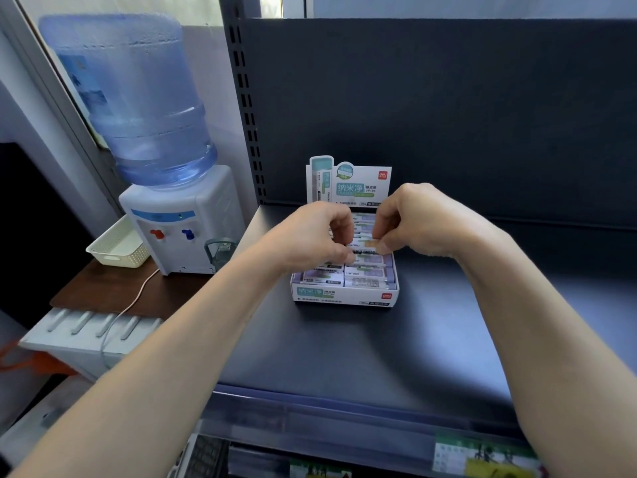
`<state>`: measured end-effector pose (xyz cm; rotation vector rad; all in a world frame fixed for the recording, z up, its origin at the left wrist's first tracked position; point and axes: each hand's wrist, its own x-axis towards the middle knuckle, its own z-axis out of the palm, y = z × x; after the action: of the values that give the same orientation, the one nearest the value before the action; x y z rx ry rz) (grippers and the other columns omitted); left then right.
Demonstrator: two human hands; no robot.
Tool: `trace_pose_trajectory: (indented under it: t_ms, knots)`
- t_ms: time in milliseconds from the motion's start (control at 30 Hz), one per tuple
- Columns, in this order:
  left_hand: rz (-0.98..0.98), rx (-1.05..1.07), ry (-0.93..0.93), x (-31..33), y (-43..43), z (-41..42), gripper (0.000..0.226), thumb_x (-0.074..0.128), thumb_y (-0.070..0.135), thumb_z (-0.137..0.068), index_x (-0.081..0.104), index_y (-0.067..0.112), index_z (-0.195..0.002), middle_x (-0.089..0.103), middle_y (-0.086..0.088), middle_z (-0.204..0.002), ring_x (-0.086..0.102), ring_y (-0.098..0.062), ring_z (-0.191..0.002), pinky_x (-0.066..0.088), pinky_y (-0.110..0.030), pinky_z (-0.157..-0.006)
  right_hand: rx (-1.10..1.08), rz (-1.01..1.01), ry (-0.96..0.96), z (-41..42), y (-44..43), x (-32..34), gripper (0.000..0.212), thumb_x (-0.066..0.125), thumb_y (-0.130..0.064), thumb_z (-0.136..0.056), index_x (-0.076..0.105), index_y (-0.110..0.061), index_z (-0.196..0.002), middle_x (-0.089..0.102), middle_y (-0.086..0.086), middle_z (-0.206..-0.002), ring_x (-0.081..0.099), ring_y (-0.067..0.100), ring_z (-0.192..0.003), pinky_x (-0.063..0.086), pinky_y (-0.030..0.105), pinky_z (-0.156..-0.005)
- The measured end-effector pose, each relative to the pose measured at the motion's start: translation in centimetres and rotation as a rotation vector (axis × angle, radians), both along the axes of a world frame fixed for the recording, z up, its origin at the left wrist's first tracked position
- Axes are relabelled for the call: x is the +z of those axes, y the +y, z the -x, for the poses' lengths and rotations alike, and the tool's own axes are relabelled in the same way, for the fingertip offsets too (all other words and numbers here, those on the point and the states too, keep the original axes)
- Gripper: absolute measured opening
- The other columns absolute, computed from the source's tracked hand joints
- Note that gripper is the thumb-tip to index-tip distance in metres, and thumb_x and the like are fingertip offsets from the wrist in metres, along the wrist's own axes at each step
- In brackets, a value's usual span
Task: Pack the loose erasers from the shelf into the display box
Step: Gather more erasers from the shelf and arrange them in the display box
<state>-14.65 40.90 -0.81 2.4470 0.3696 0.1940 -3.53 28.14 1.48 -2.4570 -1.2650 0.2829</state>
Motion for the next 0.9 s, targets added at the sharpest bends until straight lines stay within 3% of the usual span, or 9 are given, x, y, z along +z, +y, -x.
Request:
trace_pose_trajectory:
  t_ms: [167, 333, 500, 600, 733, 900]
  knots:
    - [0.002, 0.062, -0.095, -0.4, -0.2, 0.0, 0.003, 0.071, 0.014, -0.080, 0.068, 0.016, -0.079, 0.066, 0.003, -0.074, 0.057, -0.010, -0.067, 0.050, -0.026, -0.068, -0.008, 0.020, 0.015, 0.0, -0.1, 0.2, 0.013, 0.080, -0.013, -0.072, 0.070, -0.022, -0.072, 0.063, -0.009, -0.073, 0.059, 0.012, -0.074, 0.047, 0.026, -0.068]
    - [-0.002, 0.071, -0.056, -0.2, 0.0, -0.3, 0.009, 0.074, 0.017, -0.079, 0.071, 0.018, -0.087, 0.064, 0.010, -0.073, 0.057, -0.003, -0.066, 0.045, -0.013, -0.061, -0.032, 0.019, 0.023, 0.1, 0.0, 0.2, 0.010, 0.077, -0.010, -0.075, 0.074, -0.019, -0.078, 0.065, -0.007, -0.078, 0.062, 0.014, -0.080, 0.053, 0.029, -0.075]
    - [-0.074, 0.069, -0.037, -0.2, -0.2, -0.7, 0.019, 0.073, 0.018, -0.079, 0.072, 0.014, -0.098, 0.063, 0.006, -0.075, 0.054, -0.003, -0.064, 0.045, -0.017, -0.063, -0.034, -0.027, 0.013, -0.1, 0.0, -0.4, 0.010, 0.076, -0.011, -0.076, 0.071, -0.020, -0.079, 0.058, -0.011, -0.070, 0.053, 0.006, -0.066, 0.041, 0.021, -0.056]
    - [-0.131, 0.092, -0.047, -0.4, -0.4, -0.7, 0.022, 0.069, 0.020, -0.083, 0.070, 0.014, -0.104, 0.061, 0.006, -0.082, 0.053, -0.005, -0.070, 0.041, -0.019, -0.068, -0.033, -0.054, 0.007, -0.3, 0.1, -0.8, 0.010, 0.074, -0.012, -0.078, 0.069, -0.021, -0.078, 0.056, -0.011, -0.070, 0.051, 0.005, -0.065, 0.039, 0.021, -0.055]
    - [-0.145, 0.074, -0.001, -0.2, -0.2, -0.8, 0.019, 0.071, 0.025, -0.082, 0.072, 0.017, -0.099, 0.058, 0.010, -0.078, 0.052, -0.003, -0.068, 0.039, -0.016, -0.063, -0.046, -0.062, 0.066, -0.7, 0.0, -0.8, 0.014, 0.071, -0.011, -0.079, 0.068, -0.023, -0.073, 0.059, -0.011, -0.071, 0.054, 0.007, -0.067, 0.045, 0.025, -0.068]
    - [-0.104, 0.057, -0.001, 0.0, 0.0, -0.7, 0.017, 0.075, 0.023, -0.078, 0.072, 0.018, -0.094, 0.060, 0.010, -0.074, 0.052, -0.003, -0.063, 0.040, -0.013, -0.056, -0.095, -0.135, 0.027, -1.1, 0.1, -1.0, 0.013, 0.069, -0.010, -0.081, 0.069, -0.022, -0.080, 0.055, -0.012, -0.073, 0.053, 0.010, -0.071, 0.040, 0.024, -0.067]
